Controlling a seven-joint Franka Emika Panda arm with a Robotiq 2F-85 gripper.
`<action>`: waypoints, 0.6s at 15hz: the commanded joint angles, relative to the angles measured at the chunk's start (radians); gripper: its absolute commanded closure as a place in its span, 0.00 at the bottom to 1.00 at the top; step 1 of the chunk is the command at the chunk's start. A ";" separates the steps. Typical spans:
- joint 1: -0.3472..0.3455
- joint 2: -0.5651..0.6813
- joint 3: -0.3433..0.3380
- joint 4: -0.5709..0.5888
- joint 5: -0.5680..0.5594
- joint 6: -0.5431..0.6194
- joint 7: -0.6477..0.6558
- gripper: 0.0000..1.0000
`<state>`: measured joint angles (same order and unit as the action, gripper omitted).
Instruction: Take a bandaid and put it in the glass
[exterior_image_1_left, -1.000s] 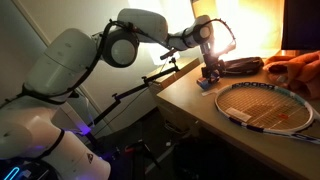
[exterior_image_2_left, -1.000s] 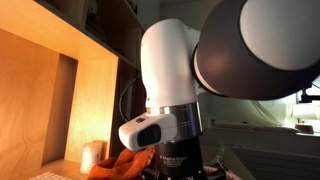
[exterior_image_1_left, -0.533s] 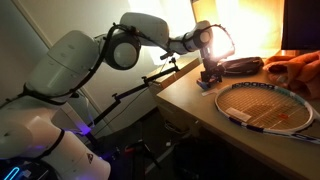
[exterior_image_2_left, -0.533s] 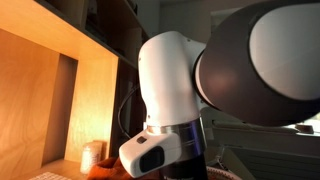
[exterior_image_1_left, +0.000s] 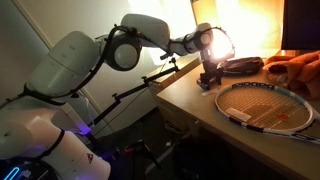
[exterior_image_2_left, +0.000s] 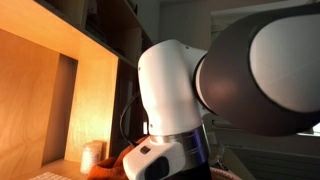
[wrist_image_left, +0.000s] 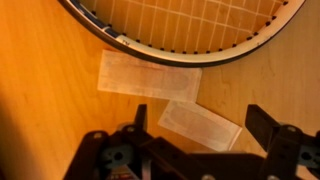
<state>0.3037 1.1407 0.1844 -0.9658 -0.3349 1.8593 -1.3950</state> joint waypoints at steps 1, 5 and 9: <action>-0.008 0.005 0.013 0.025 0.000 -0.013 -0.075 0.00; -0.020 0.009 0.031 0.022 0.005 0.036 -0.155 0.00; -0.014 0.019 0.028 0.024 -0.005 0.093 -0.206 0.00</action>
<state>0.2938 1.1427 0.2020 -0.9634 -0.3337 1.9090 -1.5595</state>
